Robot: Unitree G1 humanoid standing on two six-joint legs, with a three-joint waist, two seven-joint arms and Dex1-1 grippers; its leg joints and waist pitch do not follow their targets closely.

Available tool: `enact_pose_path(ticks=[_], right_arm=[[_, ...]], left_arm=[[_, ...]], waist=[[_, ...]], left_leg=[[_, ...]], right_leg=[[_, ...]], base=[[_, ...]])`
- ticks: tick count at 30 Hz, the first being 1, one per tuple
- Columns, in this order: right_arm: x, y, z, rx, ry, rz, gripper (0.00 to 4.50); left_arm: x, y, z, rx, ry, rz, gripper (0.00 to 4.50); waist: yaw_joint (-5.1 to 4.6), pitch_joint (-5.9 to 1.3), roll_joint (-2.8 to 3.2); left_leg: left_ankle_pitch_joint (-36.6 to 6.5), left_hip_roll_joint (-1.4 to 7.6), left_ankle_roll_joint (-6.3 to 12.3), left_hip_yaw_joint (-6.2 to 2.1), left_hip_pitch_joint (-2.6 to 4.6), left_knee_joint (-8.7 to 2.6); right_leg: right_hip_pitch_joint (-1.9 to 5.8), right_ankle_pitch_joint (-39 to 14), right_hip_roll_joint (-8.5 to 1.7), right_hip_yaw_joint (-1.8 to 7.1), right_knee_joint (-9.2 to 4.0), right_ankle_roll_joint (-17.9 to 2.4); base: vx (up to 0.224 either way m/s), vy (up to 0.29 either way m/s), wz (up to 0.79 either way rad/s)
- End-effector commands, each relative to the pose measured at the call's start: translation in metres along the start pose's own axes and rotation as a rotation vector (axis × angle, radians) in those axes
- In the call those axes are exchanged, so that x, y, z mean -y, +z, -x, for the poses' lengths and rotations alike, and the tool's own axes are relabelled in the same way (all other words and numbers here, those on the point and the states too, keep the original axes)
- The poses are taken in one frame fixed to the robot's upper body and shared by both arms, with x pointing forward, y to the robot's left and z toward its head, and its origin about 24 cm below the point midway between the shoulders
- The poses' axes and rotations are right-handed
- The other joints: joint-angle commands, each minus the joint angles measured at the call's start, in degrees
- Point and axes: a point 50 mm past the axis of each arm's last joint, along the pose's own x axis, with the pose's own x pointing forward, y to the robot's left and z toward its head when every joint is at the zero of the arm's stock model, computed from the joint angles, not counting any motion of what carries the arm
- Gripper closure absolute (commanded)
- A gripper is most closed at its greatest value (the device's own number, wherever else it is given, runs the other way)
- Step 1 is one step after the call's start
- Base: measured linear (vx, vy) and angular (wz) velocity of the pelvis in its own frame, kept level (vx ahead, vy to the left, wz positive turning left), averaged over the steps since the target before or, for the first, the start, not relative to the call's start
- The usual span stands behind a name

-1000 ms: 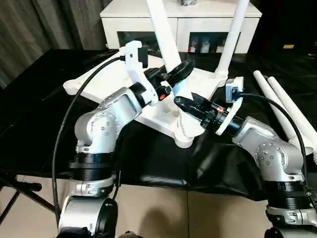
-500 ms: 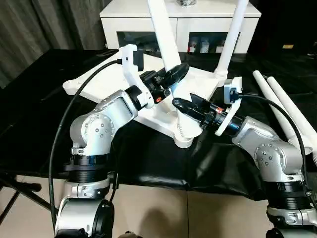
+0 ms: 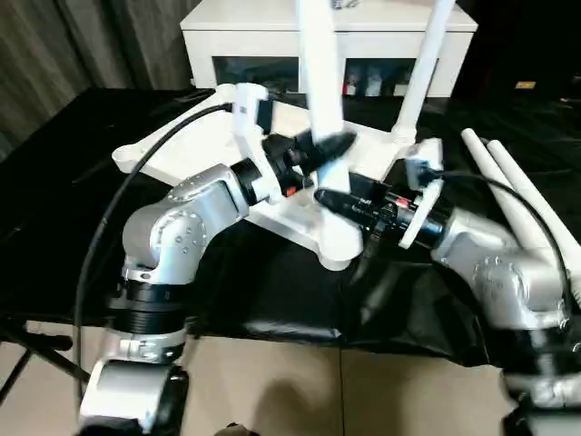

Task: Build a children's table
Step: Pick table leg

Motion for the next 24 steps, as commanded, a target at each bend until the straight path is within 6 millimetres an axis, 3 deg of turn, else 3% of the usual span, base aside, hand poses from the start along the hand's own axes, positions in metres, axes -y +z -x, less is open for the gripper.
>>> enact_pose_path(ticks=[1,4,9,16,24], right_arm=[[0.0006,-0.0009,-0.001,-0.058,0.019,-0.002,1.21],[-0.0006,-0.0037,-0.0008,-0.119,0.062,-0.014,1.21],[-0.0018,-0.0055,-0.002,-0.155,0.106,-0.029,1.21],[-0.0016,-0.0009,-0.0053,-0.141,0.134,-0.026,1.92],[-0.0012,0.0006,-0.0044,-0.145,0.154,-0.027,2.43]], left_arm=[[0.0047,0.0025,0.0005,-0.002,-0.037,-0.046,2.6],[0.0075,0.0016,0.0004,-0.006,-0.067,-0.054,2.6],[0.0114,0.0014,0.0007,-0.011,-0.118,-0.067,2.6],[0.0134,-0.0001,0.0026,-0.025,-0.155,-0.074,2.6],[0.0138,-0.0016,0.0047,-0.042,-0.182,-0.083,2.61]], waist=[[-0.04,-4.5,-1.27],[0.05,-4.63,-1.39],[0.09,-4.53,-1.57],[0.11,-4.53,-1.59],[0.08,-4.58,-1.47]], left_leg=[[-5.0,1.86,2.79,-0.35,1.45,-3.7],[-4.0,1.78,3.34,-0.3,1.38,-3.51],[-4.8,1.91,3.42,-0.28,1.41,-3.53],[-5.2,1.94,2.94,-0.29,1.47,-3.52],[-5.4,1.93,2.93,-0.34,1.47,-3.46]], right_leg=[[2.9,-4.7,-2.05,1.34,-3.17,-13.0],[3.04,-2.5,-2.05,1.32,-2.94,-14.0],[3.04,-3.4,-2.14,1.34,-2.93,-14.6],[3.0,-3.8,-2.15,1.38,-2.87,-14.6],[3.01,-3.1,-2.08,1.33,-2.69,-15.0]], base=[[0.0,0.0,0.0],[0.0,0.0,0.0],[0.0,0.0,0.0],[0.0,0.0,0.0],[0.0,0.0,0.0]])
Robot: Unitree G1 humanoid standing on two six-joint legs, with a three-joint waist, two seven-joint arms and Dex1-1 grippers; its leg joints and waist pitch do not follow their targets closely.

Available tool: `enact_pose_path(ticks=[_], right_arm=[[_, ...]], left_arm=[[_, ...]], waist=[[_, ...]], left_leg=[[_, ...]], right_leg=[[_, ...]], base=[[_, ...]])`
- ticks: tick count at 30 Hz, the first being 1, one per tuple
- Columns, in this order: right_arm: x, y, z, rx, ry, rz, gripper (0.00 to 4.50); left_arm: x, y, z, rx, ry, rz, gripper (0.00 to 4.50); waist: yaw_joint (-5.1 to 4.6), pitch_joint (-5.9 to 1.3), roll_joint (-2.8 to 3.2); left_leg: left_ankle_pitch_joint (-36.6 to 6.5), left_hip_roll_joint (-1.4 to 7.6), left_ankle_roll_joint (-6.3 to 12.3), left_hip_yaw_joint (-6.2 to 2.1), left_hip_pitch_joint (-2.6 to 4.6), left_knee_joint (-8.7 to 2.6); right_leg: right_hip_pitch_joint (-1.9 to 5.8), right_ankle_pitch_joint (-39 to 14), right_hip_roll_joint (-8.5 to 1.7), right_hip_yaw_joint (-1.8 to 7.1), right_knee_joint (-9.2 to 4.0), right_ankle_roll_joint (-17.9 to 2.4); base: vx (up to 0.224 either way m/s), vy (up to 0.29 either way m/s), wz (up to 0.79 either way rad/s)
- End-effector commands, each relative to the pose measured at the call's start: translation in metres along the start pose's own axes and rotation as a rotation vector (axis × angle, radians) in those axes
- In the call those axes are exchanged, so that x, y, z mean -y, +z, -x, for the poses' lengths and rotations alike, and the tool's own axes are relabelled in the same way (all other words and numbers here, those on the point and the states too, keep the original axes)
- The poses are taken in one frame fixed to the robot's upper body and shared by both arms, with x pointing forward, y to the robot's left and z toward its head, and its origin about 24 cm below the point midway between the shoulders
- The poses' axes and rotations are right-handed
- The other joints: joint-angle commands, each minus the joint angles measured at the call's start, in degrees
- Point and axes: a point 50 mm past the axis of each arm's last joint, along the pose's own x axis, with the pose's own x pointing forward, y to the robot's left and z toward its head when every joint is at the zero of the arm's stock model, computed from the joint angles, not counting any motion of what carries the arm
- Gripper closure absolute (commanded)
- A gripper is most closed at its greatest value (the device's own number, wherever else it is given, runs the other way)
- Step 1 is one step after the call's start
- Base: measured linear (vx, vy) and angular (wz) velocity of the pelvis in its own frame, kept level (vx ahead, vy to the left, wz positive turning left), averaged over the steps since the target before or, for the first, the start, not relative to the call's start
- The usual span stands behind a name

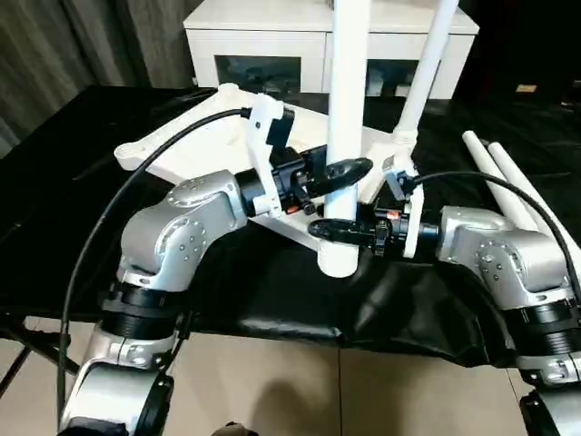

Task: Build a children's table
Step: Pick table leg

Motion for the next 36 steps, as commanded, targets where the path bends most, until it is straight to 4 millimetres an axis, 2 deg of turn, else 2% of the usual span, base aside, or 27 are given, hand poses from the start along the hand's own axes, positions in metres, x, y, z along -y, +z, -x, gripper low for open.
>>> enact_pose_path(ticks=[1,6,7,8,10,13,15,25,26,28,36], right_arm=[[0.003,0.0076,0.0033,0.003,-0.023,0.019,2.49],[0.004,0.0083,0.0023,0.005,-0.037,0.048,2.54],[0.0039,0.0084,0.0021,0.008,-0.035,0.043,2.01],[0.0041,0.0092,0.0022,0.009,-0.034,0.042,1.87],[0.0041,0.0101,0.0024,0.009,-0.032,0.044,1.85],[0.0045,0.0123,0.0035,0.003,-0.037,0.063,1.42],[0.0047,0.013,0.0038,0.003,-0.038,0.067,1.4],[0.0006,0.0141,0.0053,0.003,0.016,0.056,1.4],[0.0005,0.0139,0.0054,0.001,0.018,0.056,1.67],[0.0004,0.0135,0.0057,-0.002,0.02,0.051,1.67],[0.0007,0.0117,0.0069,-0.01,0.027,0.029,2.45]], left_arm=[[0.0055,0.0018,0.0,-0.009,-0.042,-0.025,2.61],[0.0061,0.0,0.0002,-0.022,-0.056,-0.029,2.61],[0.006,-0.0001,0.0003,-0.023,-0.056,-0.03,2.61],[0.006,-0.0002,0.0003,-0.026,-0.058,-0.032,2.61],[0.0056,-0.0001,0.0005,-0.027,-0.058,-0.032,2.61],[0.0054,-0.0003,0.0007,-0.03,-0.06,-0.033,2.62],[0.0053,-0.0004,0.0008,-0.032,-0.06,-0.033,2.62],[0.0043,-0.0017,0.0016,-0.042,-0.063,-0.038,2.62],[0.0042,-0.0017,0.0016,-0.042,-0.064,-0.038,2.62],[0.0042,-0.0016,0.0015,-0.043,-0.065,-0.039,2.62],[0.0035,-0.0014,0.0015,-0.043,-0.066,-0.041,2.62]], waist=[[0.03,-4.56,-1.18],[0.02,-4.52,-1.15],[0.0,-4.54,-1.09],[0.02,-4.6,-1.07],[0.03,-4.62,-1.1],[0.02,-4.56,-1.08],[0.02,-4.55,-1.14],[-0.01,-4.39,-1.12],[-0.03,-4.37,-1.12],[-0.04,-4.36,-1.13],[-0.03,-4.43,-1.09]], left_leg=[[-5.5,1.91,2.87,-0.31,1.45,-3.69],[-6.1,1.91,2.42,-0.32,1.49,-3.74],[-6.3,1.9,2.33,-0.32,1.52,-3.73],[-6.0,1.92,2.33,-0.34,1.52,-3.71],[-5.7,1.9,2.45,-0.34,1.51,-3.69],[-6.0,1.9,2.39,-0.35,1.46,-3.69],[-6.1,1.87,2.29,-0.33,1.46,-3.68],[-8.2,1.91,1.53,-0.38,1.52,-3.75],[-8.7,1.89,1.28,-0.38,1.55,-3.78],[-8.9,1.89,1.19,-0.38,1.54,-3.78],[-8.2,1.87,1.32,-0.4,1.48,-3.72]], right_leg=[[2.98,-3.3,-2.11,1.33,-2.99,-14.9],[2.95,-4.0,-2.11,1.33,-3.03,-14.8],[2.95,-4.1,-2.08,1.34,-3.06,-14.7],[2.97,-3.6,-2.08,1.35,-2.97,-14.8],[2.95,-3.3,-2.07,1.33,-2.91,-15.0],[2.98,-3.4,-2.08,1.34,-2.91,-15.0],[2.98,-3.8,-2.09,1.35,-2.96,-15.0],[2.85,-6.7,-2.08,1.4,-3.15,-14.3],[2.82,-7.3,-2.08,1.38,-3.21,-14.2],[2.8,-7.5,-2.06,1.41,-3.23,-14.2],[2.83,-6.6,-2.07,1.4,-3.14,-14.3]], base=[[0.0,0.0,0.0],[0.0,0.0,0.0],[0.0,0.0,0.0],[0.0,0.0,0.0],[0.0,0.0,0.0],[0.0,0.0,0.0],[0.0,0.0,0.0],[0.0,0.0,0.0],[0.0,0.0,0.0],[0.0,0.0,0.0],[0.0,0.0,0.0]])
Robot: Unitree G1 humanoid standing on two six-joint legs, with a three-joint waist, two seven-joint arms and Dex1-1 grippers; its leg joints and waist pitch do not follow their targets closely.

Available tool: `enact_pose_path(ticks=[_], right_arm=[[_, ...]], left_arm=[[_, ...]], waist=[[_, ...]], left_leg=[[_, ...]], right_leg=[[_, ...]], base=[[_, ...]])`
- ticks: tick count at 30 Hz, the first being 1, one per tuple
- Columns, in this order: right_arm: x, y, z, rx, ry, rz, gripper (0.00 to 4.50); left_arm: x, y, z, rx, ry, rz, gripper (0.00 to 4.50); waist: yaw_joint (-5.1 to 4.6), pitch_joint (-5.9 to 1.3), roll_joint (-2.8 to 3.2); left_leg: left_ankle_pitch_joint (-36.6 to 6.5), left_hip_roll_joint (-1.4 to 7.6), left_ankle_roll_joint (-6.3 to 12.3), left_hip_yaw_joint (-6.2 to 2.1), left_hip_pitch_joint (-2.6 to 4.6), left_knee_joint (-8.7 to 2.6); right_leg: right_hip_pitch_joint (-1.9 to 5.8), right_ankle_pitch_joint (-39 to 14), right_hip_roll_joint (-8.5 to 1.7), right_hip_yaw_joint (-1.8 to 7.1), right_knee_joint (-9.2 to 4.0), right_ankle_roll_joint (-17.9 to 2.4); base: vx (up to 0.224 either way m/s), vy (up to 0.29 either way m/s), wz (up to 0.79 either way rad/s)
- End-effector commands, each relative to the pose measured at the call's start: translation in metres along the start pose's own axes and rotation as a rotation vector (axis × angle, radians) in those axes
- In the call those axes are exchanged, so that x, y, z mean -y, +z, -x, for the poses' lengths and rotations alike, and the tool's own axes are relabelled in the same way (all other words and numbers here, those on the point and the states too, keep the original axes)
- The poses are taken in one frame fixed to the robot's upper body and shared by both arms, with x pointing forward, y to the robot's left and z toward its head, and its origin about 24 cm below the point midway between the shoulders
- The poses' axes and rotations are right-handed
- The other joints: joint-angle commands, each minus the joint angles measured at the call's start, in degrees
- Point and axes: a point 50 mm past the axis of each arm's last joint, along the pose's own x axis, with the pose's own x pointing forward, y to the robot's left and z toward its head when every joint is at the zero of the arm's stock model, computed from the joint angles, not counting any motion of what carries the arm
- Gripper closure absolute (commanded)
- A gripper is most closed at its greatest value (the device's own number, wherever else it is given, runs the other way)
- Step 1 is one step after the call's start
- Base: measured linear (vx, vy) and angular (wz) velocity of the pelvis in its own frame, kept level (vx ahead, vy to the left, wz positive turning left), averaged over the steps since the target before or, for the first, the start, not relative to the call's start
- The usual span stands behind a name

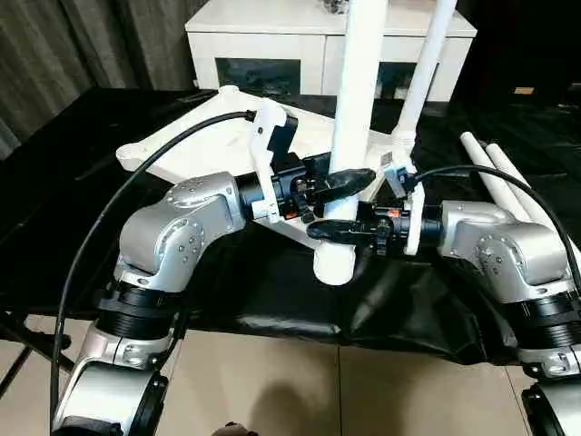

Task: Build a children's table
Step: Pick table leg

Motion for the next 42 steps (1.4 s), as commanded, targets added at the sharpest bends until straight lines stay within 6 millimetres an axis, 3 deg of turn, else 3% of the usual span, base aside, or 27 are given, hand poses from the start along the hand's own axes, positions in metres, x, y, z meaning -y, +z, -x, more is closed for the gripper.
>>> enact_pose_path(ticks=[1,4,7,9,11,12,16,17,18,21,22,23,24,25,27,28,30,31,32,35,36,37,39,41,42], right_arm=[[0.002,0.006,0.006,0.005,-0.024,0.01,2.45],[0.002,0.004,0.006,0.0,-0.029,0.004,2.59],[0.005,0.002,0.007,-0.006,-0.071,0.008,2.62],[0.014,0.002,0.009,0.008,-0.188,0.022,2.64],[0.019,0.002,0.01,0.02,-0.237,0.023,2.65],[0.025,0.003,0.013,0.041,-0.316,0.024,2.65],[0.042,0.0,0.028,0.085,-0.569,0.028,2.65],[0.044,0.0,0.031,0.088,-0.593,0.027,2.65],[0.044,0.0,0.031,0.088,-0.593,0.027,2.65],[0.047,-0.003,0.04,0.089,-0.692,0.053,2.65],[0.047,-0.004,0.045,0.087,-0.734,0.072,2.65],[0.046,-0.005,0.047,0.093,-0.752,0.081,2.65],[0.044,-0.005,0.05,0.1,-0.767,0.09,2.65],[0.042,-0.005,0.052,0.107,-0.788,0.1,2.65],[0.036,-0.007,0.055,0.125,-0.837,0.106,2.65],[0.036,-0.007,0.055,0.125,-0.837,0.106,2.65],[0.024,-0.015,0.06,0.063,-0.983,0.251,2.65],[0.022,-0.016,0.06,0.055,-1.005,0.281,2.65],[0.015,-0.019,0.059,0.033,-1.023,0.33,2.65],[-0.001,-0.025,0.054,0.07,-1.033,0.326,2.65],[-0.005,-0.027,0.053,0.092,-1.041,0.311,2.65],[-0.009,-0.029,0.053,0.116,-1.054,0.298,2.65],[-0.015,-0.032,0.053,0.15,-1.065,0.287,2.65],[-0.024,-0.042,0.054,0.212,-1.095,0.239,2.65],[-0.024,-0.042,0.054,0.212,-1.095,0.239,2.65]], left_arm=[[0.001,0.001,0.001,-0.009,-0.011,-0.023,2.62],[0.0,0.002,0.001,-0.005,-0.003,-0.027,2.62],[-0.008,0.002,0.0,-0.004,0.085,-0.039,1.92],[-0.013,0.002,0.001,0.002,0.11,-0.018,1.83],[-0.014,0.001,0.001,0.003,0.115,-0.012,1.57],[-0.018,0.0,0.003,0.004,0.136,-0.016,1.51],[-0.035,-0.005,0.014,0.001,0.199,-0.058,1.25],[-0.036,-0.006,0.015,-0.001,0.205,-0.071,1.05],[-0.036,-0.006,0.015,-0.001,0.205,-0.071,1.05],[-0.051,-0.021,0.022,-0.115,0.259,-0.189,0.88],[-0.061,-0.038,0.026,-0.248,0.28,-0.284,0.75],[-0.065,-0.05,0.029,-0.322,0.285,-0.31,0.59],[-0.069,-0.058,0.03,-0.347,0.287,-0.31,0.59],[-0.072,-0.061,0.03,-0.326,0.329,-0.295,0.52],[-0.082,-0.066,0.031,-0.256,0.5,-0.264,0.39],[-0.082,-0.066,0.031,-0.256,0.5,-0.264,0.37],[-0.081,-0.071,0.042,-0.145,0.749,-0.228,0.37],[-0.079,-0.071,0.044,-0.118,0.769,-0.233,0.37],[-0.072,-0.071,0.054,-0.081,0.847,-0.256,0.37],[-0.056,-0.075,0.073,-0.002,0.968,-0.259,0.37],[-0.051,-0.076,0.076,0.022,0.987,-0.251,0.37],[-0.046,-0.078,0.08,0.03,1.003,-0.261,0.37],[-0.036,-0.079,0.084,0.033,1.021,-0.303,0.37],[-0.012,-0.079,0.092,0.082,1.08,-0.323,0.37],[-0.012,-0.079,0.092,0.082,1.08,-0.323,0.37]], waist=[[0.0,-4.43,-1.05],[-0.02,-4.42,-1.08],[-0.06,-4.39,-0.99],[-0.13,-4.42,-0.54],[-0.25,-4.42,-0.73],[-0.23,-4.49,-0.43],[-0.51,-4.66,-0.2],[-0.79,-4.61,0.24],[-0.81,-4.7,0.06],[-1.08,-4.79,0.19],[-1.2,-4.69,0.57],[-1.6,-4.84,0.57],[-1.65,-4.73,0.85],[-1.77,-4.71,0.69],[-2.32,-5.17,1.15],[-2.53,-5.32,1.03],[-2.93,-5.28,0.99],[-3.24,-4.83,0.63],[-3.68,-4.8,0.26],[-4.54,-4.66,0.6],[-4.89,-4.49,0.08],[-5.14,-4.25,-0.06],[-5.11,-3.99,0.31],[-4.95,-3.38,-0.01],[-4.82,-3.5,0.24]], left_leg=[[-8.2,1.84,1.33,-0.38,1.39,-4.0],[-8.3,1.84,1.35,-0.36,1.39,-4.01],[-8.7,1.85,1.06,-0.36,1.45,-4.03],[-9.0,1.77,0.27,-0.42,1.58,-4.07],[-9.2,1.68,-0.14,-0.33,1.53,-4.06],[-9.3,1.67,-0.44,-0.39,1.57,-4.06],[-9.0,1.49,-1.13,-0.36,1.69,-4.02],[-8.8,1.39,-1.0,-0.44,1.57,-4.07],[-8.9,1.34,-1.12,-0.4,1.62,-4.04],[-9.0,1.36,-0.82,-0.45,1.64,-4.04],[-9.6,1.34,-0.27,-0.58,1.78,-4.08],[-9.6,1.36,-0.82,-0.62,1.79,-4.14],[-9.9,1.29,-0.73,-0.56,1.85,-4.15],[-10.3,1.32,-0.86,-0.49,1.95,-4.2],[-8.6,1.43,-0.83,-0.67,1.84,-4.06],[-7.4,1.54,0.03,-0.76,1.61,-3.96],[-6.6,1.49,1.39,-0.76,1.41,-3.86],[-6.7,1.86,1.79,-0.78,1.13,-4.13],[-8.5,1.68,2.53,-0.6,1.09,-4.14],[-10.1,1.81,3.47,-0.58,1.03,-4.27],[-11.7,1.97,3.52,-0.58,1.02,-4.48],[-12.8,2.06,3.37,-0.62,0.91,-4.73],[-16.6,2.2,2.21,-0.73,1.54,-4.96],[-20.3,2.42,0.38,-1.0,1.54,-5.65],[-20.6,2.55,-0.11,-1.15,1.6,-5.71]], right_leg=[[2.85,-6.5,-2.05,1.37,-3.58,-14.3],[2.84,-6.6,-2.05,1.37,-3.62,-14.4],[2.77,-7.1,-2.01,1.39,-3.74,-14.1],[2.71,-7.4,-1.99,1.38,-3.79,-13.8],[2.69,-7.6,-1.98,1.4,-3.87,-13.8],[2.68,-7.5,-1.94,1.35,-3.76,-13.9],[2.76,-5.5,-1.74,1.3,-3.79,-13.5],[2.77,-5.1,-1.6,1.29,-3.88,-13.1],[2.9,-4.6,-1.56,1.24,-3.77,-13.0],[3.0,-3.8,-1.64,1.25,-3.71,-12.7],[2.72,-5.0,-1.48,1.25,-4.52,-11.6],[3.06,-3.7,-1.53,1.26,-3.9,-11.4],[2.89,-4.0,-1.47,1.3,-4.33,-11.0],[2.93,-3.9,-1.51,1.3,-4.27,-11.1],[3.47,0.6,-1.65,1.23,-3.68,-12.9],[3.66,3.3,-1.7,1.16,-3.45,-13.8],[3.76,4.4,-1.77,1.06,-3.42,-14.6],[3.86,3.6,-1.86,1.02,-3.82,-14.6],[4.02,-0.7,-2.03,1.01,-4.19,-14.2],[3.73,-5.7,-1.88,1.02,-4.83,-13.0],[3.57,-9.0,-1.93,1.06,-5.11,-12.4],[3.23,-12.2,-1.83,0.98,-5.5,-11.5],[2.4,-18.1,-1.7,1.04,-6.0,-9.7],[1.92,-22.3,-1.63,1.07,-6.45,-7.1],[1.99,-22.1,-1.83,1.16,-6.34,-6.8]], base=[[0.0,0.0,0.0],[0.0,0.0,0.0],[0.0,0.0,0.0],[0.0,0.0,0.0],[0.0,0.0,0.0],[0.0,0.0,0.0],[0.0,0.0,0.0],[0.0,0.0,0.0],[0.0,0.0,0.0],[0.0,0.0,0.0],[0.0,0.0,0.0],[0.0,0.0,0.0],[0.0,0.0,0.0],[0.0,0.0,0.0],[0.0,0.0,0.0],[0.0,0.0,0.0],[0.0,0.0,0.0],[0.0,0.0,0.0],[0.0,0.0,0.0],[0.0,0.0,0.0],[0.0,0.0,0.0],[0.0,0.0,0.0],[0.0,0.0,0.0],[0.0,0.0,0.0],[0.0,0.0,0.0]])
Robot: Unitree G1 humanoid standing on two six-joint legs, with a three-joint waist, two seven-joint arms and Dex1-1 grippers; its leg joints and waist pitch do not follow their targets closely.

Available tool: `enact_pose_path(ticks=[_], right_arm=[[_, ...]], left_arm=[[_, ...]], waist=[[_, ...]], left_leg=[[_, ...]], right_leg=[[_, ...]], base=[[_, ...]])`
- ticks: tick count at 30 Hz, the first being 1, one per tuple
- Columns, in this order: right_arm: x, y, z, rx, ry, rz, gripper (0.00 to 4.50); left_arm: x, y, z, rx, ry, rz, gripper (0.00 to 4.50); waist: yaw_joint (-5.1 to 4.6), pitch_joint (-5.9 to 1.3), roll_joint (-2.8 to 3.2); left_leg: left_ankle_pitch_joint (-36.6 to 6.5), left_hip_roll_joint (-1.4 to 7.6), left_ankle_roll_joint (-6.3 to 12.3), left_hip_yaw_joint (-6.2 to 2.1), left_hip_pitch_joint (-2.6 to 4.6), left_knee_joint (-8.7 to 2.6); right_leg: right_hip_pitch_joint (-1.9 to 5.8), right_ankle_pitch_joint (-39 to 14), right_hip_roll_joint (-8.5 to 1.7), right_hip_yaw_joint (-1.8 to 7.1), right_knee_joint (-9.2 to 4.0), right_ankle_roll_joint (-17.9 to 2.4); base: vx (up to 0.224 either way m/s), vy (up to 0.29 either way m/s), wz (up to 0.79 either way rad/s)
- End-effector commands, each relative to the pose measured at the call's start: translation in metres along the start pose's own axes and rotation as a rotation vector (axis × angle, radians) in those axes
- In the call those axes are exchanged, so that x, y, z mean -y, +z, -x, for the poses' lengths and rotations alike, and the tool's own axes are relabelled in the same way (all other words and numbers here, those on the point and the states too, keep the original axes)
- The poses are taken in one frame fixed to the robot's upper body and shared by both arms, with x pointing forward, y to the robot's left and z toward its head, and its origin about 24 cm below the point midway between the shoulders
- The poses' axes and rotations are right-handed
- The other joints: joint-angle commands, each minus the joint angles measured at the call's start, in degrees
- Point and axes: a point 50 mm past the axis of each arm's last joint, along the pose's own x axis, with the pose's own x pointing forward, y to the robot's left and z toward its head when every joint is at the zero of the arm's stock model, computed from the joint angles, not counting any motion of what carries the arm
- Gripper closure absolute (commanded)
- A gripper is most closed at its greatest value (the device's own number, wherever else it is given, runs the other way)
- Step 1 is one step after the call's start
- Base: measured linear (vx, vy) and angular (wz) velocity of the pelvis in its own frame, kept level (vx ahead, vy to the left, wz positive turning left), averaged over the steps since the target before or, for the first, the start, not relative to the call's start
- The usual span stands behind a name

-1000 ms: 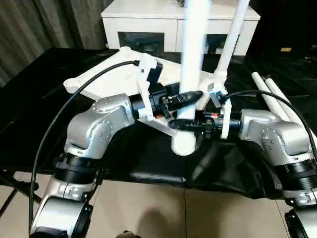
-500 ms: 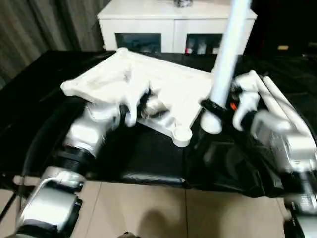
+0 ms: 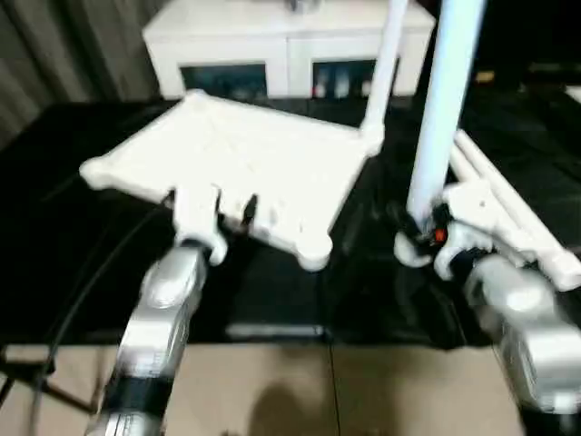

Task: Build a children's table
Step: Pick table leg

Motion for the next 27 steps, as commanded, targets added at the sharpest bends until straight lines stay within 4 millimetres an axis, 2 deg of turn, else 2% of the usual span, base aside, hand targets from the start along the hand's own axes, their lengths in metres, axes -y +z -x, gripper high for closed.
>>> enact_pose_path(ticks=[1,2,3,4,5,6,7,8,9,10,11,12,13,14,15,16,17,18,19,20,21,22,23,24,25,26,27], right_arm=[[0.001,0.003,0.004,0.038,-0.029,-0.04,2.65],[-0.004,-0.003,0.006,0.03,-0.027,-0.077,2.65],[-0.005,-0.004,0.007,0.025,-0.024,-0.088,2.65],[-0.007,-0.006,0.008,0.021,-0.022,-0.096,2.65],[-0.009,-0.008,0.007,0.014,-0.007,-0.11,2.65],[-0.009,-0.008,0.007,0.014,-0.007,-0.11,2.65],[-0.011,-0.008,0.007,0.011,0.002,-0.117,2.65],[-0.015,-0.009,0.005,0.01,0.031,-0.11,2.65],[-0.016,-0.01,0.004,0.01,0.042,-0.109,2.65],[-0.016,-0.01,0.001,0.01,0.05,-0.116,2.65],[-0.017,-0.011,-0.001,0.011,0.057,-0.123,2.65],[-0.018,-0.012,-0.004,0.013,0.063,-0.121,2.65],[-0.019,-0.012,-0.007,0.014,0.074,-0.107,2.65],[-0.023,-0.01,-0.013,0.024,0.1,-0.101,2.65],[-0.023,-0.01,-0.013,0.025,0.102,-0.101,2.65],[-0.024,-0.009,-0.014,0.029,0.108,-0.103,2.65],[-0.024,-0.008,-0.017,0.033,0.111,-0.104,2.65],[-0.025,-0.008,-0.019,0.035,0.114,-0.11,2.65],[-0.026,-0.008,-0.02,0.036,0.119,-0.117,2.65],[-0.026,-0.008,-0.02,0.036,0.124,-0.126,2.65],[-0.027,-0.009,-0.021,0.034,0.132,-0.126,2.65],[-0.028,-0.009,-0.021,0.033,0.137,-0.125,2.65],[-0.029,-0.009,-0.021,0.036,0.154,-0.118,2.65],[-0.031,-0.009,-0.022,0.038,0.168,-0.112,2.65],[-0.032,-0.01,-0.022,0.035,0.179,-0.11,2.65],[-0.034,-0.012,-0.022,0.032,0.195,-0.104,2.65],[-0.035,-0.013,-0.022,0.029,0.204,-0.106,2.65]], left_arm=[[0.0,0.008,0.01,0.033,0.042,0.007,0.37],[-0.002,0.006,0.025,0.015,0.089,0.001,0.37],[-0.002,0.004,0.03,-0.001,0.095,-0.009,0.37],[-0.001,0.002,0.034,-0.017,0.098,-0.02,0.37],[-0.001,0.003,0.039,-0.026,0.106,-0.03,0.37],[-0.001,0.003,0.039,-0.026,0.106,-0.03,0.37],[0.0,0.004,0.042,-0.026,0.114,-0.031,0.37],[-0.001,0.005,0.044,-0.03,0.132,-0.023,0.37],[-0.002,0.005,0.045,-0.035,0.142,-0.023,0.37],[-0.002,0.005,0.046,-0.046,0.153,-0.031,0.37],[-0.003,0.004,0.047,-0.052,0.159,-0.037,0.37],[-0.004,0.004,0.048,-0.061,0.166,-0.033,0.37],[-0.005,0.003,0.049,-0.067,0.178,-0.019,0.37],[-0.006,0.002,0.045,-0.072,0.169,-0.031,0.37],[-0.006,0.002,0.045,-0.072,0.168,-0.033,0.37],[-0.006,0.002,0.043,-0.073,0.165,-0.04,0.37],[-0.006,0.002,0.04,-0.074,0.172,-0.044,0.37],[-0.007,0.002,0.037,-0.073,0.182,-0.047,0.37],[-0.008,0.002,0.036,-0.073,0.186,-0.049,0.37],[-0.008,0.002,0.035,-0.073,0.188,-0.052,0.37],[-0.009,0.002,0.035,-0.078,0.202,-0.05,0.37],[-0.01,0.002,0.035,-0.081,0.213,-0.048,0.37],[-0.01,0.002,0.035,-0.083,0.21,-0.05,0.37],[-0.01,0.002,0.036,-0.085,0.206,-0.054,0.37],[-0.01,0.002,0.036,-0.087,0.203,-0.063,0.37],[-0.011,0.001,0.037,-0.089,0.202,-0.068,0.37],[-0.012,0.001,0.038,-0.089,0.207,-0.068,0.37]], waist=[[-0.01,-2.92,-0.85],[0.08,-2.8,-0.89],[0.09,-2.82,-0.9],[-0.09,-2.25,-0.9],[-0.41,-1.83,-0.79],[-0.63,-1.66,-0.72],[-0.84,-1.3,-0.63],[-1.57,-0.86,-0.26],[-1.61,0.44,0.44],[-0.95,0.92,0.62],[0.59,0.64,0.48],[1.59,1.28,0.84],[2.37,1.11,0.04],[2.9,0.34,-4.98],[3.72,0.16,-2.3],[4.48,-2.98,-4.84],[5.24,-2.25,-5.16],[5.14,-1.92,-4.6],[5.14,-1.92,-4.6],[5.43,-1.72,-2.88],[5.63,-1.9,-1.33],[5.5,-2.38,-0.11],[3.84,-2.19,2.06],[2.67,-2.93,2.68],[1.93,-3.92,2.68],[0.74,-4.81,1.57],[0.73,-4.58,0.86]], left_leg=[[-21.3,2.33,-0.4,-1.03,1.51,-5.24],[-24.9,2.03,-1.54,-1.14,2.0,-5.22],[-27.2,2.1,-1.95,-1.33,2.33,-5.3],[-31.5,2.0,-2.49,-1.7,2.64,-5.62],[-36.8,1.59,-3.27,-1.92,3.84,-5.47],[-39.3,1.41,-3.53,-1.98,4.77,-5.2],[-41.9,1.22,-3.64,-2.01,5.87,-5.03],[-47.5,2.3,-4.95,-1.15,12.28,-3.27],[-52.6,5.1,-5.53,-2.48,9.42,-7.8],[-56.6,7.25,-5.46,-2.12,6.97,-11.48],[-61.5,9.44,-4.25,-0.65,6.21,-14.21],[-63.3,10.16,-3.56,0.72,6.3,-15.18],[-62.7,11.18,-2.42,1.51,7.32,-14.82],[-50.9,5.18,-2.51,1.29,6.27,-5.59],[-37.3,0.49,-2.06,2.16,6.51,0.49],[-15.4,-1.48,3.53,-0.7,0.26,8.18],[-9.9,-2.53,4.94,-2.75,-2.73,9.02],[-5.8,-3.3,5.43,-3.79,-3.01,7.86],[-5.8,-3.3,5.43,-3.79,-3.01,7.86],[-0.8,-2.83,7.94,-3.9,-1.75,4.53],[0.7,-1.97,7.93,-4.18,-1.78,3.11],[2.2,-0.83,8.11,-4.47,-1.83,0.55],[-6.5,4.29,9.8,-8.83,2.99,-4.01],[-14.8,6.91,12.79,-11.85,6.88,-5.28],[-18.0,8.97,16.61,-14.1,10.39,-5.73],[-7.3,7.42,26.67,-14.53,11.52,-3.83],[-2.1,6.94,29.25,-14.11,11.14,-3.67]], right_leg=[[1.44,-22.5,-1.79,1.28,-5.56,-7.2],[1.0,-25.3,-1.64,1.27,-5.8,-6.1],[1.16,-27.2,-1.76,1.22,-5.77,-5.5],[1.16,-32.9,-1.79,0.94,-6.32,-3.5],[0.65,-39.2,-1.32,0.26,-7.16,-1.3],[0.28,-41.5,-0.96,-0.2,-7.77,-0.5],[-0.1,-43.4,-0.46,-1.03,-8.51,0.1],[-2.73,-39.5,2.51,-2.99,-9.72,-0.2],[0.47,-29.5,2.6,-3.94,-4.81,-0.9],[3.11,-24.1,1.93,-3.78,0.14,-1.8],[5.44,-14.9,0.37,-3.87,6.65,-3.2],[5.17,-15.1,0.24,-3.55,8.52,-3.4],[4.92,-16.8,-0.39,-2.53,9.43,-3.1],[4.89,-41.6,-2.09,1.85,0.68,2.5],[2.96,-59.9,-5.79,3.46,-7.16,4.9],[8.3,-61.3,-8.65,9.18,-6.59,5.8],[8.83,-49.6,-6.53,8.95,-5.21,4.6],[9.14,-39.4,-5.22,7.73,-5.14,0.9],[9.14,-39.4,-5.22,7.73,-5.14,0.9],[8.92,-33.2,-3.6,6.79,-6.85,-6.5],[9.61,-31.4,-3.67,5.83,-7.02,-8.2],[10.82,-26.6,-1.85,3.06,-6.86,-6.8],[7.42,-21.7,1.26,0.22,-3.49,-3.3],[4.7,-20.0,1.65,-0.54,0.69,-3.6],[2.02,-17.2,1.62,-0.52,5.03,-3.6],[-1.99,-10.4,1.29,-0.27,8.57,2.8],[-2.93,-9.2,0.95,0.19,9.14,4.8]], base=[[0.0,0.0,0.0],[0.0,0.0,0.0],[0.0,0.0,0.0],[0.0,0.0,0.0],[0.0,0.0,0.0],[0.0,0.0,0.0],[0.0,0.0,0.0],[-0.012,-0.004,-0.42],[-0.012,-0.004,-0.42],[-0.002,0.017,-0.84],[-0.028,-0.026,-0.79],[-0.028,-0.026,-0.79],[0.006,-0.129,-0.67],[0.024,-0.176,-0.67],[0.024,-0.176,-0.67],[0.037,-0.152,-0.3],[0.087,-0.144,0.1],[0.087,-0.144,0.1],[0.088,-0.129,0.31],[0.126,-0.066,0.29],[0.126,-0.066,0.29],[0.178,0.004,0.07],[0.176,0.045,-0.03],[0.176,0.045,-0.03],[0.193,0.022,-0.04],[0.205,-0.004,-0.01],[0.205,-0.004,-0.01]])
